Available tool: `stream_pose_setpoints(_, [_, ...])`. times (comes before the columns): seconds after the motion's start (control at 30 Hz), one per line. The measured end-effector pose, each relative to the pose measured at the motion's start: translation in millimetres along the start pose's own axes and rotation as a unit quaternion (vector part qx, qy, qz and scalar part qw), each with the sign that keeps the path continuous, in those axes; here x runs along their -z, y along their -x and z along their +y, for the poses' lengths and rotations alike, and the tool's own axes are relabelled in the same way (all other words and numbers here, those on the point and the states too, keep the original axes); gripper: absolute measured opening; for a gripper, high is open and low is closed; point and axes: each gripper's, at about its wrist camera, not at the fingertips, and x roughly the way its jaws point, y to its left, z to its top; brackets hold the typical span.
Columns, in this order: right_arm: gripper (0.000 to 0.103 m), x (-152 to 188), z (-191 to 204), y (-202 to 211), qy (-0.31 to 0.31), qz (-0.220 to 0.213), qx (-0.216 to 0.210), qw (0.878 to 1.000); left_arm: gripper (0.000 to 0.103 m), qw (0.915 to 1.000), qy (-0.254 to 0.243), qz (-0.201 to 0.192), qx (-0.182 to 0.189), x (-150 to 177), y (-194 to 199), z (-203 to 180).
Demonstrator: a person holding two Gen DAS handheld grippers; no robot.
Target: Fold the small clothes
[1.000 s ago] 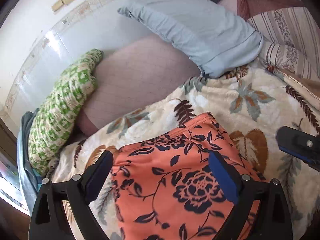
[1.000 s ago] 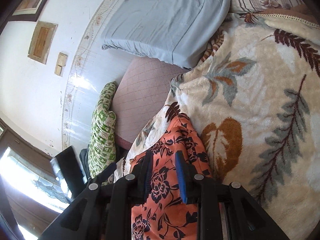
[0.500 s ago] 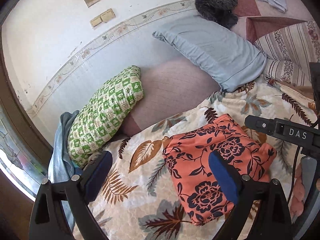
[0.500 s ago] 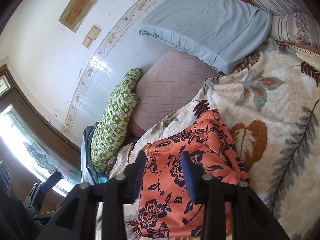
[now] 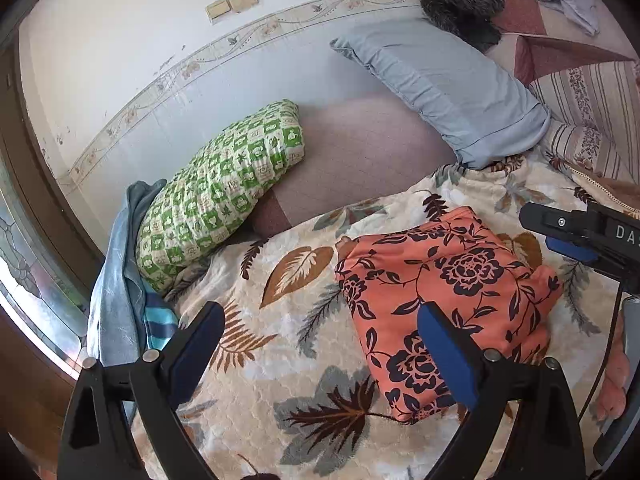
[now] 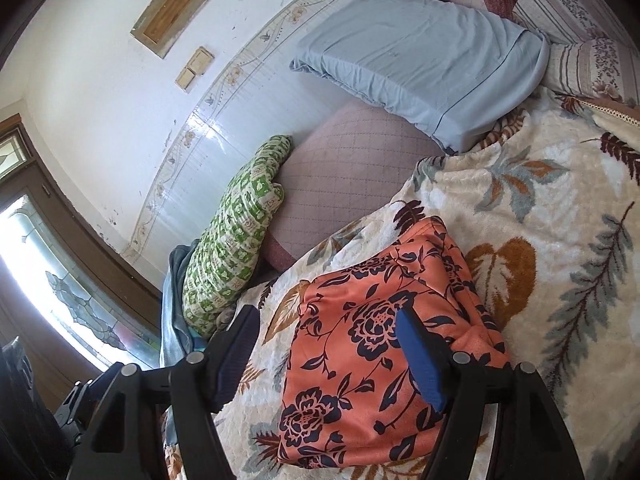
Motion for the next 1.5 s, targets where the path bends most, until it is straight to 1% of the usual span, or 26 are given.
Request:
stream_pose_setpoints(0.1, [0.074,2,4,-2,0.01,0.011,-0.004,1.0,0.097,0.9998,0.011,0.015,0.001,5,-10,2])
stream_pose_setpoints(0.27, [0.074,8,19,-1,0.041,0.025,-0.005,0.999,0.097,0.9993,0.029,0.022,0.007,16,-18,8])
stream_pose_setpoints(0.47, [0.074,24,37,11,0.068,0.038,-0.004,0.997,0.097,0.9964,0.074,0.036,0.018,37,-27,27])
stream_pose_setpoints(0.53, [0.074,31,46,14,0.085,0.034,0.002,0.996,0.097,0.9951,0.088,0.04,0.021,44,-31,34])
stream_pose_setpoints(0.63, [0.074,42,60,15,0.12,0.03,0.017,0.992,0.097,0.9934,0.106,0.043,0.013,55,-36,45])
stream_pose_setpoints(0.7, [0.074,49,67,12,0.127,0.032,0.016,0.991,0.097,0.9923,0.117,0.04,0.01,63,-39,52])
stream_pose_setpoints(0.8, [0.074,58,74,3,0.138,0.042,0.02,0.989,0.097,0.9901,0.13,0.05,0.017,70,-47,61])
stream_pose_setpoints(0.9, [0.074,68,82,-6,0.155,0.054,0.023,0.986,0.097,0.9892,0.136,0.054,0.015,74,-53,69])
stream_pose_setpoints(1.03, [0.074,77,91,-12,0.178,0.057,0.024,0.982,0.097,0.9882,0.144,0.052,0.013,74,-56,76])
stream_pose_setpoints(1.5, [0.074,69,80,-18,0.169,0.061,0.03,0.983,0.097,0.9882,0.144,0.047,0.019,71,-62,70])
